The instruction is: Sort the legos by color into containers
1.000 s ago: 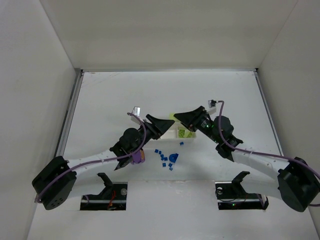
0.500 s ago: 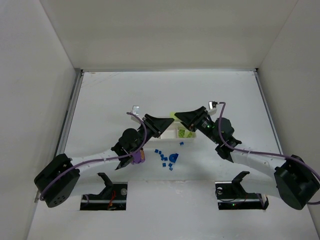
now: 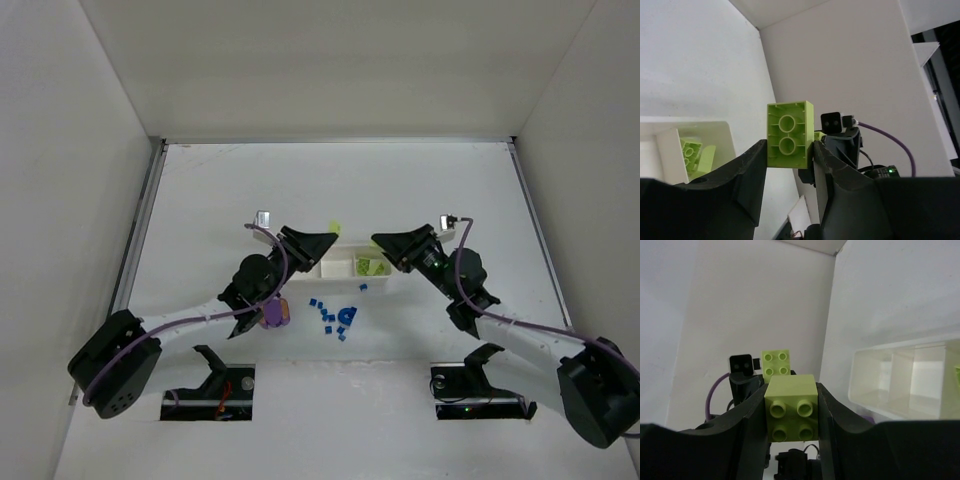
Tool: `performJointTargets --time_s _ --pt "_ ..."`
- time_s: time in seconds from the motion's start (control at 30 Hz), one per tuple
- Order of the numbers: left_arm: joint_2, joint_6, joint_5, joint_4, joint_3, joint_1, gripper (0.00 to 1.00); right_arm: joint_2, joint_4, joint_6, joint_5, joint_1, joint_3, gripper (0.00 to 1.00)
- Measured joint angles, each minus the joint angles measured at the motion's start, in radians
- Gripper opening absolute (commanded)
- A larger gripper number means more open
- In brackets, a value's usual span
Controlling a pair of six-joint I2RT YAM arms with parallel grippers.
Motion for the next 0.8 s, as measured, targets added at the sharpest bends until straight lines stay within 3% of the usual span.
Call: performJointTargets --time_s 0.2,0.5,0.8 --pt "0.157 0.082 0.014 -0.095 0.121 -0.043 0.14 -0.150 -0.154 -0.095 0.011 -0.041 -0.031 0.24" --pt "0.391 0.275 -0.008 -0.368 0.408 -0.135 0.19 -0.465 -0.514 -0.312 0.147 -0.046 -0.030 0.25" --pt "0.510 0.352 -0.019 -0.501 0.524 -0.185 0.48 -0.467 -0.639 -0.389 0.193 -0.054 -0.031 0.25"
